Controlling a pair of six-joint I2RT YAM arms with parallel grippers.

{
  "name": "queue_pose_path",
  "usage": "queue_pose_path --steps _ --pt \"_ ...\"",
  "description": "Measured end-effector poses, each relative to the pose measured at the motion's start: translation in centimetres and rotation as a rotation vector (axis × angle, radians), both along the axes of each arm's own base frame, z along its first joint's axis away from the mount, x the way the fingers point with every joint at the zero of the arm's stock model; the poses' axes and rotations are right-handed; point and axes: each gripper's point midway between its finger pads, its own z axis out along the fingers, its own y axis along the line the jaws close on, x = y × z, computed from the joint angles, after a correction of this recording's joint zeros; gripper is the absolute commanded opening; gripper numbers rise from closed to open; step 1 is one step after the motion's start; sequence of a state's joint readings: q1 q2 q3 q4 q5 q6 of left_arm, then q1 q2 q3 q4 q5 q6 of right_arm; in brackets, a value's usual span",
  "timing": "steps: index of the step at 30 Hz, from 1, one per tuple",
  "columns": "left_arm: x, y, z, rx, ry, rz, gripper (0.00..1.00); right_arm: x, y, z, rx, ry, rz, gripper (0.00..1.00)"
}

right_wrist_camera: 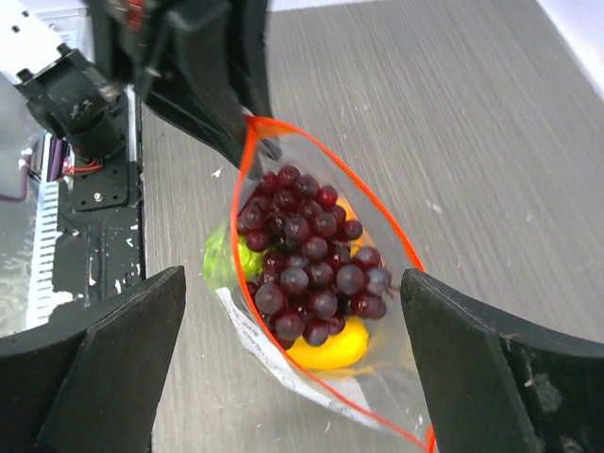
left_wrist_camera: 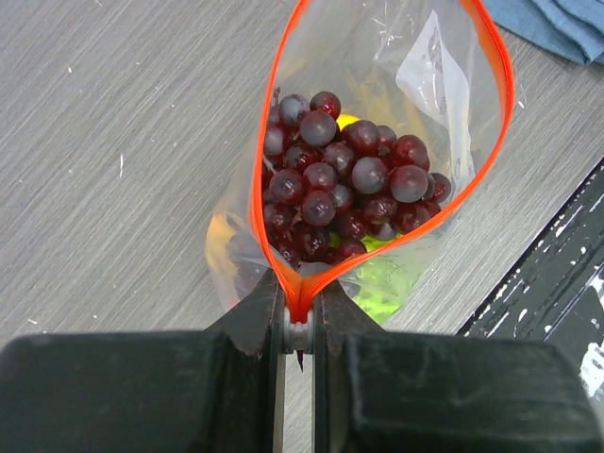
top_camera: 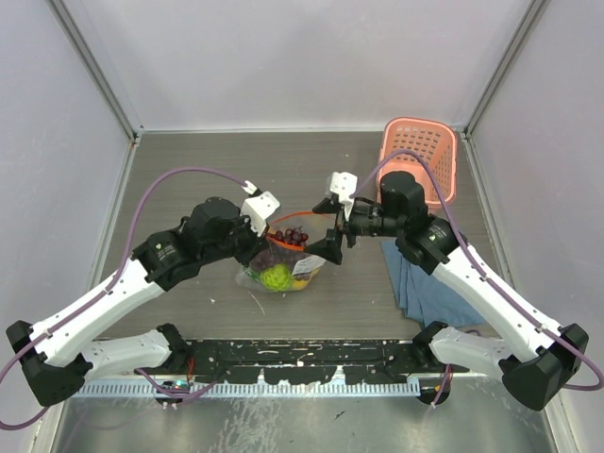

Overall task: Place the food in the zip-top bag and seal the zipper
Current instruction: Adjust the zipper food storage bag at the center of the board.

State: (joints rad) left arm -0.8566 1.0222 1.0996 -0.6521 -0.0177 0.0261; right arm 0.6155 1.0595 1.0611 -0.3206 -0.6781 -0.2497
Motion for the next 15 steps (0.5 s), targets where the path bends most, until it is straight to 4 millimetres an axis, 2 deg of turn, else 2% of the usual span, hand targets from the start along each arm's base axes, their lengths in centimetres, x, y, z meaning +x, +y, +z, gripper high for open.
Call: queue_pose_path --steps 5,9,15 --pt "0.0 -0.1 0.1 0.0 -0.012 -0.016 0.0 -1.2 1.8 1.2 0.023 -0.157 0.114 1.0" --pt "-0.2 -0.3 0.1 -0.003 -0.01 -0.032 0.0 -1.6 2.9 1.4 0.028 -0.258 0.18 1.0" --pt "-0.6 -0.4 0.3 -0.011 -0.015 -0.063 0.0 -0.3 4.2 -0.2 0.007 -0.319 0.211 0.99"
